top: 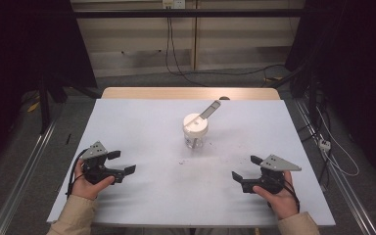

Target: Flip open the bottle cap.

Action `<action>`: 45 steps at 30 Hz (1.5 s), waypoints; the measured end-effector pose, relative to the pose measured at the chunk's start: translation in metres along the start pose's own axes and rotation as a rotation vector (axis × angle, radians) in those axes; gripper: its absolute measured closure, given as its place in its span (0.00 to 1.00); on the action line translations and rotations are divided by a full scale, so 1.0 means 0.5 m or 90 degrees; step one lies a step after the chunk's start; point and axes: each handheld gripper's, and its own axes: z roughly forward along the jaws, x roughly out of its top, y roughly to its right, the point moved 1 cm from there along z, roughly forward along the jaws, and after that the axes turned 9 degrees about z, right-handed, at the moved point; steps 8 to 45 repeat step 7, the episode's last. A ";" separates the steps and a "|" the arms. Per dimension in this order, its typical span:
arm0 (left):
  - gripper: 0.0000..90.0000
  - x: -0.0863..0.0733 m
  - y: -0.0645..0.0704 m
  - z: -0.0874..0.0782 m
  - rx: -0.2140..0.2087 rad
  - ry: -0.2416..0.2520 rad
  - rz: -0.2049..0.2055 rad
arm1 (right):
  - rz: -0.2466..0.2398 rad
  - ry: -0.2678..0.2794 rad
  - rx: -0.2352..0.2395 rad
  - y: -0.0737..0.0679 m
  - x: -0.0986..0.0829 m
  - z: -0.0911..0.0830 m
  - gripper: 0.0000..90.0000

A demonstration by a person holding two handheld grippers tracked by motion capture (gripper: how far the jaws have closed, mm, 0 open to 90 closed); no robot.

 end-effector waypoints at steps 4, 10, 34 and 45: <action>0.12 -0.002 -0.004 0.001 0.006 0.000 -0.005 | 0.001 -0.001 -0.002 0.003 -0.001 0.000 0.08; 0.11 -0.002 -0.003 0.001 0.007 0.001 -0.006 | 0.001 -0.005 -0.004 0.004 0.000 0.002 0.08; 0.11 -0.002 -0.003 0.001 0.007 0.001 -0.006 | 0.001 -0.005 -0.004 0.004 0.000 0.002 0.08; 0.11 -0.002 -0.003 0.001 0.007 0.001 -0.006 | 0.001 -0.005 -0.004 0.004 0.000 0.002 0.08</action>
